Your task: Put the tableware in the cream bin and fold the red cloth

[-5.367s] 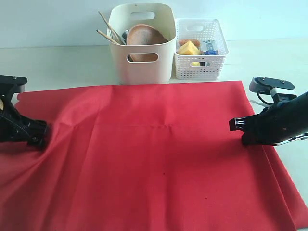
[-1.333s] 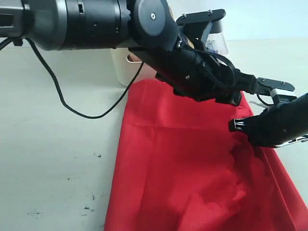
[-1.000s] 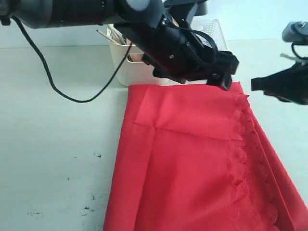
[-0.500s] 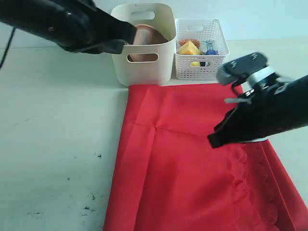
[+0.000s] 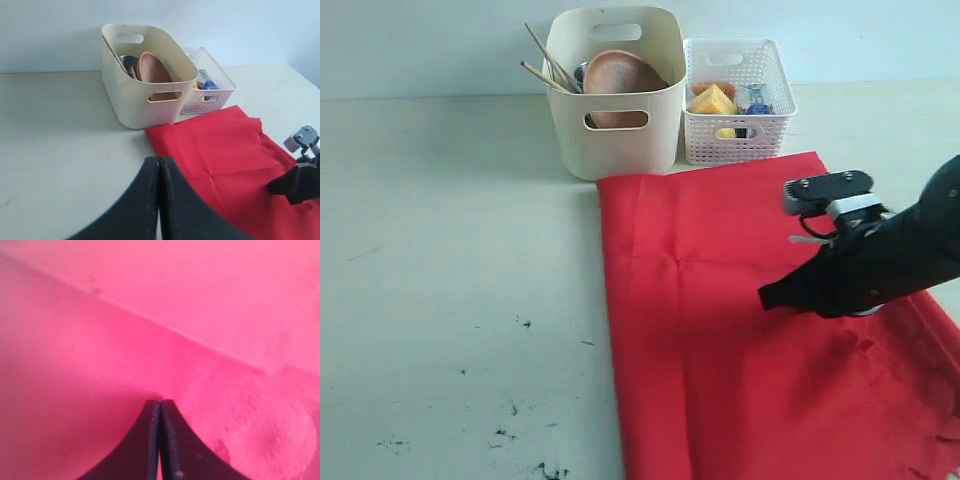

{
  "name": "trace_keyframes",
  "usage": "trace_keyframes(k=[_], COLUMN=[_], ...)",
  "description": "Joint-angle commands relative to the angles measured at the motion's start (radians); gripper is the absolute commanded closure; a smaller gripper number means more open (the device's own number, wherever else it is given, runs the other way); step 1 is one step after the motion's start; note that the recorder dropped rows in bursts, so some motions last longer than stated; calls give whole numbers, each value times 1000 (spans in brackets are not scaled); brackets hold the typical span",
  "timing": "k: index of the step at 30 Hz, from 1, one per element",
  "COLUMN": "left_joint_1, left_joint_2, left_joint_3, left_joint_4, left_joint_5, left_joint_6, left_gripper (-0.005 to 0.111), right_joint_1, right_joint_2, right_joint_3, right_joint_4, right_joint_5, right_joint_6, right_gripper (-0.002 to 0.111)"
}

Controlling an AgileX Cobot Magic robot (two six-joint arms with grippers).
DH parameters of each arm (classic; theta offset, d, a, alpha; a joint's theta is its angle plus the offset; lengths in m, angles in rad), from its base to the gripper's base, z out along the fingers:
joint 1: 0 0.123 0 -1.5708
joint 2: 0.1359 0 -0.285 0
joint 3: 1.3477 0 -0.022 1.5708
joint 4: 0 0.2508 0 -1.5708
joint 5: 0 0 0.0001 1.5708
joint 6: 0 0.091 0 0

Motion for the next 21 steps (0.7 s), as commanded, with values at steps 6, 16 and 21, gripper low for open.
trace_keyframes(k=[6, 16, 21], left_joint_1=[34, 34, 34], left_joint_2=[-100, -100, -100], left_joint_3=[66, 66, 66], left_joint_4=[3, 3, 6], left_joint_5=[2, 28, 35], left_joint_6=[-10, -10, -7], left_gripper=[105, 105, 105], right_joint_1=[-265, -567, -560], right_joint_2=[20, 8, -105], right_joint_3=[118, 116, 103], right_joint_4=[-68, -68, -61], right_joint_5=[-28, -110, -118], right_joint_6=[43, 123, 123], right_gripper=[108, 108, 108])
